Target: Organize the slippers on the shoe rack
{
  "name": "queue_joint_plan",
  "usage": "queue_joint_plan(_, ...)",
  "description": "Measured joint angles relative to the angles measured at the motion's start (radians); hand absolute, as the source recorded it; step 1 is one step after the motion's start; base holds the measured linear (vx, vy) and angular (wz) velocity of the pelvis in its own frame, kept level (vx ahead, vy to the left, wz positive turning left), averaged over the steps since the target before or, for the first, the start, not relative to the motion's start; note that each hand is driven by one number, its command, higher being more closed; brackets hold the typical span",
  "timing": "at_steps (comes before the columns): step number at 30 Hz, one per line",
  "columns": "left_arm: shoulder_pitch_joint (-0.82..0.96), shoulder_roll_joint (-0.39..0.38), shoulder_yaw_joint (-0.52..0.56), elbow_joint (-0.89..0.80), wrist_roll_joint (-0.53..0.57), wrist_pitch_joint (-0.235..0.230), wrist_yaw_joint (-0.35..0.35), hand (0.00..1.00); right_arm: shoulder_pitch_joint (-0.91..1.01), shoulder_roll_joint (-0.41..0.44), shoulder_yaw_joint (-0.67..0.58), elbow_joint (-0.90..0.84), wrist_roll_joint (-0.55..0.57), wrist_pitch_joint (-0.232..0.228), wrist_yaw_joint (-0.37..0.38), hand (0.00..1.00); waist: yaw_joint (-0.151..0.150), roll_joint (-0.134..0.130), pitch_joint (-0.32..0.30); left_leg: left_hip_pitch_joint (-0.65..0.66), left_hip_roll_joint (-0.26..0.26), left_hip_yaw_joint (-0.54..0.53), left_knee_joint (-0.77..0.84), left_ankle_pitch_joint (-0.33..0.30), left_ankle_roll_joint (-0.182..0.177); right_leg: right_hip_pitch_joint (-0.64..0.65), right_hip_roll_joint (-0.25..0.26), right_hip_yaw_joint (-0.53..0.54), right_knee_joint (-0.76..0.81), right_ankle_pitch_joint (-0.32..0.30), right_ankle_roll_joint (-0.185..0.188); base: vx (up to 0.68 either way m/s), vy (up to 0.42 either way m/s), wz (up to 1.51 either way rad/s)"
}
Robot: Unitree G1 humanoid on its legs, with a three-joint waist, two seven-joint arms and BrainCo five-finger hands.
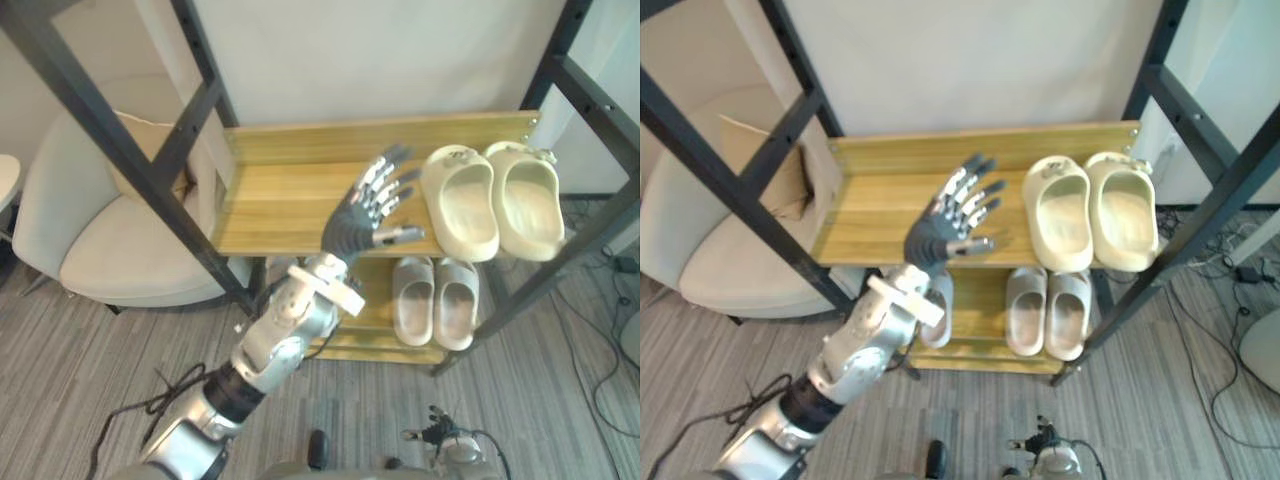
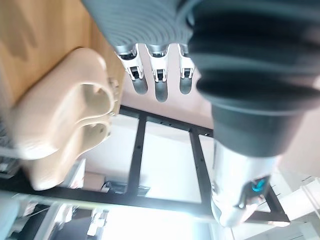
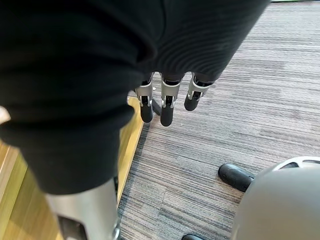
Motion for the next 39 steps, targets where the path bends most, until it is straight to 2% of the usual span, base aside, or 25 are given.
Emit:
queue_joint_plan(4, 0.17, 0.041, -0.02, -0.001, 0.0, 0.032, -0.051, 0.0, 0.001, -0.003, 0.0, 0.0, -0.001, -0.006, 0.0, 0.0, 0.005, -0.002, -0.007, 0.012, -0.002, -0.006, 0.0, 0.0, 0.0, 0.01, 0.0, -0.007, 0.0, -0.001, 0.001, -0.02, -0.01, 0.04)
queue_joint_plan(10, 0.362, 0.052, -0.004, 0.09, 0.025, 0.068, -0.1, 0.0, 0.013, -0.003, -0.002, 0.0, -0.002, -0.012, 0.0, 0.0, 0.017, -0.01, -0.015, 0.019, -0.003, -0.03, 0.0, 0.0, 0.0, 0.025, 0.002, -0.028, -0.002, -0.006, 0.002, -0.03, -0.014, 0.11)
queue_joint_plan(13, 0.451, 0.056, 0.028, 0.155, 0.073, 0.083, -0.127, 0.0, 0.019, -0.003, -0.005, 0.0, -0.002, -0.014, 0.001, 0.0, 0.037, -0.012, -0.016, 0.019, -0.002, -0.031, 0.0, 0.0, 0.0, 0.025, 0.003, -0.028, -0.002, -0.006, 0.002, 0.0, 0.0, 0.0)
queue_joint_plan(19, 0.556, 0.029, 0.132, 0.361, 0.182, 0.087, -0.148, 0.0, 0.023, 0.003, -0.01, 0.0, -0.003, -0.015, 0.005, 0.0, 0.049, -0.021, -0.014, 0.019, -0.004, -0.039, 0.0, 0.0, 0.001, 0.026, 0.003, -0.03, -0.003, -0.008, 0.003, 0.0, 0.0, 0.0)
queue_joint_plan(23, 0.552, -0.046, 0.265, 0.569, 0.302, 0.087, -0.133, 0.0, 0.036, 0.012, -0.042, -0.002, -0.003, -0.018, 0.005, 0.0, 0.052, -0.032, -0.02, 0.019, -0.005, -0.04, 0.0, 0.0, 0.001, 0.03, 0.003, -0.034, -0.009, -0.008, 0.003, 0.0, -0.002, 0.01)
queue_joint_plan(28, 0.528, -0.085, 0.4, 0.769, 0.432, 0.083, -0.077, 0.0, 0.043, 0.019, -0.048, -0.002, -0.003, -0.018, 0.005, 0.0, 0.052, -0.06, -0.02, 0.021, -0.005, -0.044, 0.0, 0.0, 0.0, 0.038, 0.005, -0.04, -0.015, -0.008, 0.003, 0.0, -0.009, 0.04)
queue_joint_plan(31, 0.507, -0.104, 0.477, 0.885, 0.491, 0.082, -0.047, 0.0, 0.044, 0.023, -0.069, -0.002, -0.003, -0.018, 0.005, 0.0, 0.052, -0.061, -0.019, 0.022, -0.006, -0.038, 0.0, 0.0, 0.0, 0.037, 0.004, -0.031, -0.015, -0.008, 0.003, -0.01, 0.002, -0.05)
queue_joint_plan(39, 0.504, -0.13, 0.567, 1.023, 0.563, 0.08, 0.017, 0.0, 0.041, 0.04, -0.092, -0.003, -0.035, -0.018, 0.004, 0.0, 0.053, -0.064, -0.016, 0.031, 0.001, -0.012, -0.001, -0.008, -0.003, 0.029, 0.006, -0.002, -0.011, -0.016, 0.004, -0.02, -0.003, -0.11)
